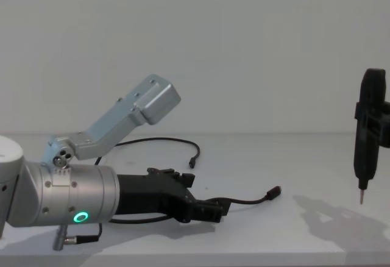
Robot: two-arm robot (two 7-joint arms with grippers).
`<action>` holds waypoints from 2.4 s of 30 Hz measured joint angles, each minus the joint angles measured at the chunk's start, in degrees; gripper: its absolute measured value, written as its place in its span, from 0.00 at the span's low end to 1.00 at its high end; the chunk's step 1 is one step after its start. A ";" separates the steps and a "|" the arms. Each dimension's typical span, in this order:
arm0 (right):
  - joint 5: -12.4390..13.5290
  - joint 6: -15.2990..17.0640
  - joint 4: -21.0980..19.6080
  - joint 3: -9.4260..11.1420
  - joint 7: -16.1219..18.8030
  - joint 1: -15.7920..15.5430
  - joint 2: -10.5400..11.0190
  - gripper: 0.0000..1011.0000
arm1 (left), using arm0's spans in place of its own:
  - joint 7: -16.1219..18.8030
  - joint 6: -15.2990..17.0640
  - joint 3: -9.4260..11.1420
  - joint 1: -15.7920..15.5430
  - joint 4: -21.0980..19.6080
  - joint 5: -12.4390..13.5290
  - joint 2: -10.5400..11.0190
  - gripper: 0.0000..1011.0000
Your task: Pick up the data cable with the one hand.
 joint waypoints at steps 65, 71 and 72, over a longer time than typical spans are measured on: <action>0.00 0.00 0.00 0.00 0.00 0.00 0.00 0.27 | 3.77 -2.28 -7.50 5.12 -14.97 -5.30 4.33 0.04; 0.00 0.00 0.00 0.00 0.00 0.00 0.00 0.27 | 3.65 -2.18 -9.16 7.90 -20.70 -6.04 8.05 0.04; 0.00 0.00 0.00 0.00 0.00 0.00 0.00 0.27 | 3.57 -2.15 -9.38 8.32 -21.45 -6.14 8.66 0.04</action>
